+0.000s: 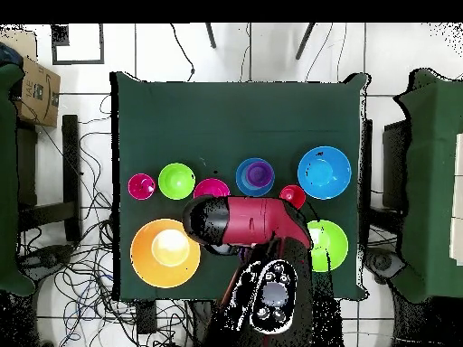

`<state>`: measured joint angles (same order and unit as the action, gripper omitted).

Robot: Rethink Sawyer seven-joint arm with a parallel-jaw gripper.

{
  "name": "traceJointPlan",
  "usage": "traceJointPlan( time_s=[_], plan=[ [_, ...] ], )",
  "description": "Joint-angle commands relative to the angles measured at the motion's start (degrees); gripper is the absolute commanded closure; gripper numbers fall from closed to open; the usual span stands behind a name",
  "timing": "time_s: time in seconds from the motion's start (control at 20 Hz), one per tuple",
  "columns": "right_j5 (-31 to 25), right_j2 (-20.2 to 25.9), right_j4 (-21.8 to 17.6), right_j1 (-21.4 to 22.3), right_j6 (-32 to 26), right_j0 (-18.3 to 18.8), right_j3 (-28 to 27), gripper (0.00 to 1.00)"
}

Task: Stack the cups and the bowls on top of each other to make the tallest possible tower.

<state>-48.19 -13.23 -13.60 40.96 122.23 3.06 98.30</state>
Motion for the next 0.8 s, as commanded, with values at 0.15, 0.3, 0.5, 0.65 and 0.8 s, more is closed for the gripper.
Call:
traceJointPlan(
  time_s=[0.15,0.3,0.5,0.65,0.8],
  plan=[
    [-4.78,4.89,0.59,0.57,1.06,-0.59,-3.22,1.00],
    [-4.92,4.71,0.59,0.12,1.98,-1.12,-3.71,1.00],
    [-7.58,2.28,-0.08,-2.04,6.41,-3.43,-6.46,1.00],
    [-8.57,0.23,-0.83,-6.20,9.85,-4.98,-10.53,1.00],
    [-6.13,-0.36,-0.67,-8.64,10.38,-5.32,-11.54,1.00]
  ],
)
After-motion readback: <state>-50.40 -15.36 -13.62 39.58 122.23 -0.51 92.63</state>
